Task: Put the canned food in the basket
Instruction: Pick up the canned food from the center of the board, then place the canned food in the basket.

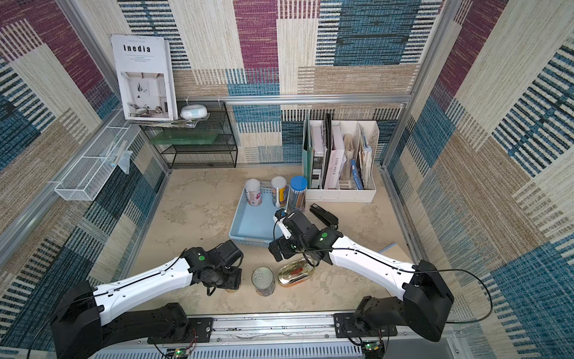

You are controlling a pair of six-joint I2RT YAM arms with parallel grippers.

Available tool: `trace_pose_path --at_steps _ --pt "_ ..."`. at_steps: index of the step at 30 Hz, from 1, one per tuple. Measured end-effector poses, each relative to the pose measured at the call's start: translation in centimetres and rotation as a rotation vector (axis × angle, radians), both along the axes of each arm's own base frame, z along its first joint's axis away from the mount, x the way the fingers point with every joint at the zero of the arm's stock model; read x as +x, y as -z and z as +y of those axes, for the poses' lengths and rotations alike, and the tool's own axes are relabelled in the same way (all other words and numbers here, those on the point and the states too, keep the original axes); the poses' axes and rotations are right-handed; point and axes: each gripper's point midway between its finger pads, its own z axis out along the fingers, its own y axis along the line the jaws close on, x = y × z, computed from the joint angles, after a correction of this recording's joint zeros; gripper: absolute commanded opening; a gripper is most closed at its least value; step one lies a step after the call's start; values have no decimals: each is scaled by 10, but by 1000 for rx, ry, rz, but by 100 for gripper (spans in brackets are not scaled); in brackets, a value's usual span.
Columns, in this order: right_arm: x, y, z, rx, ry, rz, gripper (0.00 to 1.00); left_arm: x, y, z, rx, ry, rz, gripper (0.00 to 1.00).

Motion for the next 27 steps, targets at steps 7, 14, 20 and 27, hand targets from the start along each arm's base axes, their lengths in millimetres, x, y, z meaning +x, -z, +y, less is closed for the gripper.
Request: trace_pose_path --at_steps 7,14,20,27 --pt "-1 1 -1 -2 1 1 99 2 -10 -1 -3 28 -15 58" --pt "1 0 -2 -6 10 -8 99 22 -86 -21 -85 115 -132 57" --pt "3 0 -2 -10 15 -10 99 62 -156 -32 -72 192 -252 57" --pt "2 -5 -4 -1 21 -18 99 123 -164 -51 -23 251 -237 55"
